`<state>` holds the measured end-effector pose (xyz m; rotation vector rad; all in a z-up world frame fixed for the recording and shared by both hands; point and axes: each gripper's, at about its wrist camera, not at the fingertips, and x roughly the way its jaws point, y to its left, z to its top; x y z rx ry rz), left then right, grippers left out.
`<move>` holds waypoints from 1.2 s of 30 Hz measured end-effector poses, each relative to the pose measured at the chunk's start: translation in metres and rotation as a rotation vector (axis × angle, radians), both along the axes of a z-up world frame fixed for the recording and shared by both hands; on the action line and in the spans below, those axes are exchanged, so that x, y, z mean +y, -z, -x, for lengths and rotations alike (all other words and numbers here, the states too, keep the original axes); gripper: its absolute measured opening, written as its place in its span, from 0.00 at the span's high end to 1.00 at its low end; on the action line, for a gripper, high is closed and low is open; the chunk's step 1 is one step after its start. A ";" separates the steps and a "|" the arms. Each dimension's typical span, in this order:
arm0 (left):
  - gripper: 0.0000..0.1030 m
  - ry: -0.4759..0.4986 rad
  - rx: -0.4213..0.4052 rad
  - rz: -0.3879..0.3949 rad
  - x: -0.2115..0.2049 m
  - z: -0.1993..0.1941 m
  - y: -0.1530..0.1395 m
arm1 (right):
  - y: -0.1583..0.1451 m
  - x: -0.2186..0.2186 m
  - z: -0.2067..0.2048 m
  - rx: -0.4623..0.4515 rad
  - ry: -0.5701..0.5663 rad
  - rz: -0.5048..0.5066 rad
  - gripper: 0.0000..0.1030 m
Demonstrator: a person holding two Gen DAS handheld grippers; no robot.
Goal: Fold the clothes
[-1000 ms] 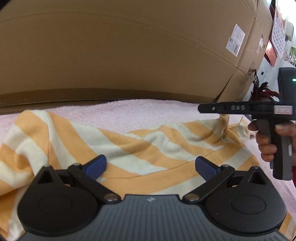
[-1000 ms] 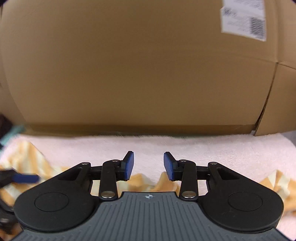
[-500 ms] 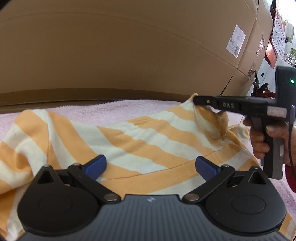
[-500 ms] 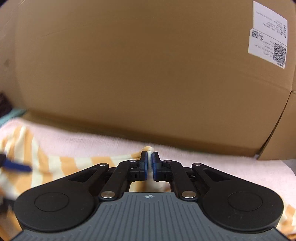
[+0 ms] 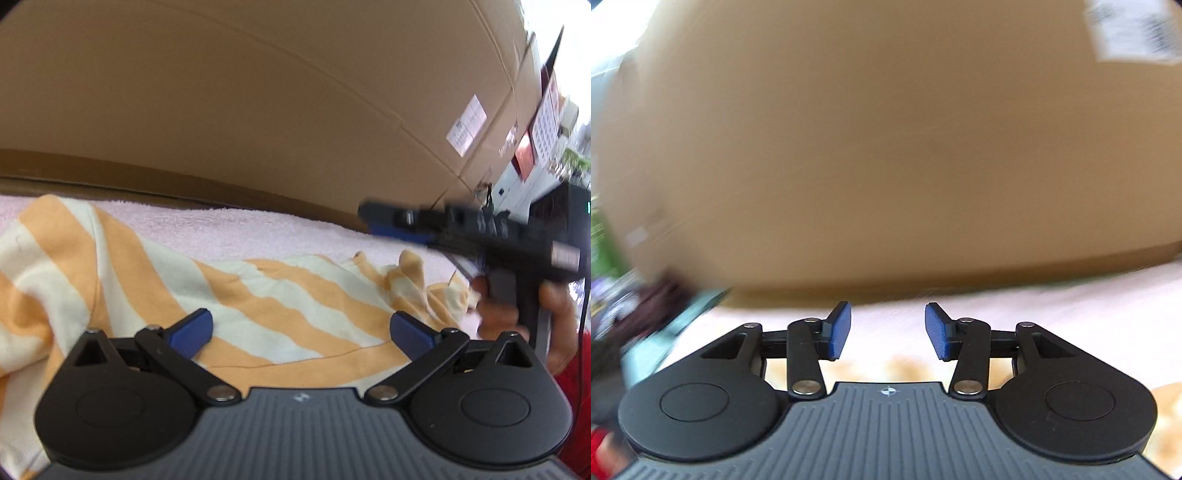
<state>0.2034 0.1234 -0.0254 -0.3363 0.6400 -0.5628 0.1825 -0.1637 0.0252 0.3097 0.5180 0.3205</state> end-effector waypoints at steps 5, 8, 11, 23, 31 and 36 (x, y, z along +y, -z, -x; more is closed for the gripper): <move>0.02 -0.308 0.003 -0.006 0.036 -0.004 -0.003 | 0.034 -0.009 -0.006 0.086 0.058 -0.015 0.81; 0.10 -0.476 0.019 -0.028 0.059 -0.006 -0.004 | 0.033 -0.017 -0.003 0.090 0.085 -0.049 0.91; 0.05 -0.543 0.021 -0.185 0.060 0.000 -0.014 | 0.033 -0.024 0.000 0.095 0.112 -0.083 0.93; 0.04 -0.256 -0.058 -0.473 0.033 -0.026 -0.053 | 0.028 -0.032 0.011 0.082 0.191 -0.072 0.43; 0.90 -0.138 -0.016 -0.343 0.024 -0.025 -0.039 | 0.027 -0.034 0.017 0.082 0.241 -0.048 0.54; 0.91 0.041 -0.182 -0.561 -0.012 0.045 -0.038 | 0.025 -0.035 0.021 0.082 0.251 -0.051 0.54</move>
